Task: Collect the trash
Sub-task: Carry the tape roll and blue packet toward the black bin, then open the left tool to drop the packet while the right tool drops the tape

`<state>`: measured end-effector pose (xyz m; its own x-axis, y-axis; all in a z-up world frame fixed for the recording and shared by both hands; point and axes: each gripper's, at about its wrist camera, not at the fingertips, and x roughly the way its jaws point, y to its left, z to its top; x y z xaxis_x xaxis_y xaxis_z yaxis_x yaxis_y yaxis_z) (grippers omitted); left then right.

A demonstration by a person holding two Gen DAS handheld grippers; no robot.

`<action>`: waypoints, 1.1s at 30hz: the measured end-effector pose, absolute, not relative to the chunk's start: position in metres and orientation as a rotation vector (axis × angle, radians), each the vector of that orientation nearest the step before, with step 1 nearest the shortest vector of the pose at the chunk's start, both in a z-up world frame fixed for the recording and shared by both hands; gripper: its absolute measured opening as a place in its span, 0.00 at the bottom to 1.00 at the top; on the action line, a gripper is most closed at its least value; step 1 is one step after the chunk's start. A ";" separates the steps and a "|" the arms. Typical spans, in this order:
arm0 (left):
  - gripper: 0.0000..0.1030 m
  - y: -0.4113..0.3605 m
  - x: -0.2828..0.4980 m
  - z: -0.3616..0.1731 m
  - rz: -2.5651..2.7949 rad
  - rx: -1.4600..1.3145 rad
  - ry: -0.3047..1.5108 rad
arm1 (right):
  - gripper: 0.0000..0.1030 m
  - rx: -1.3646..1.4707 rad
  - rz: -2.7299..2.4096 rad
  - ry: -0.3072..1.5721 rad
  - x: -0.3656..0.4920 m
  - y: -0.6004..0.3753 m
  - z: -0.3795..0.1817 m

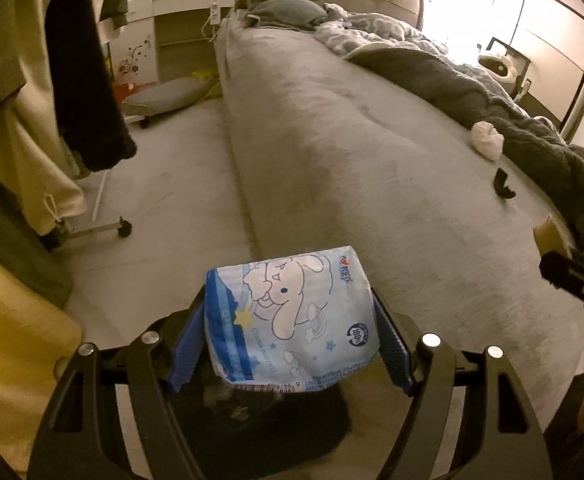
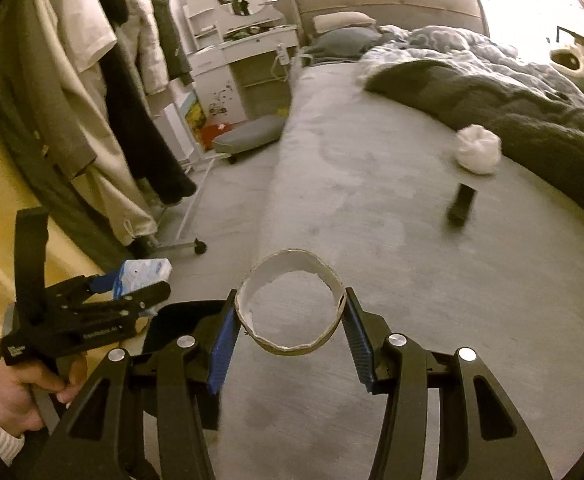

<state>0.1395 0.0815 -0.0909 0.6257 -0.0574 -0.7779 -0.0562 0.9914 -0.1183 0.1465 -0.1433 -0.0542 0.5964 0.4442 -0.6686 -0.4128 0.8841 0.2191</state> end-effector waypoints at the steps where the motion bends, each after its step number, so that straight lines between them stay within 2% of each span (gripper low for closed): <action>1: 0.75 0.087 0.138 -0.093 0.003 -0.143 0.900 | 0.49 0.040 0.508 0.788 0.147 -0.137 -0.054; 14: 0.75 0.142 0.127 -0.131 0.081 -0.204 1.004 | 0.49 0.036 0.614 0.808 0.150 -0.072 -0.059; 23: 0.76 0.167 0.124 -0.180 0.085 -0.225 1.162 | 0.49 0.013 0.675 0.840 0.155 -0.025 -0.067; 33: 0.78 0.164 0.122 -0.221 0.005 -0.248 1.293 | 0.49 -0.052 0.699 0.885 0.162 0.010 -0.087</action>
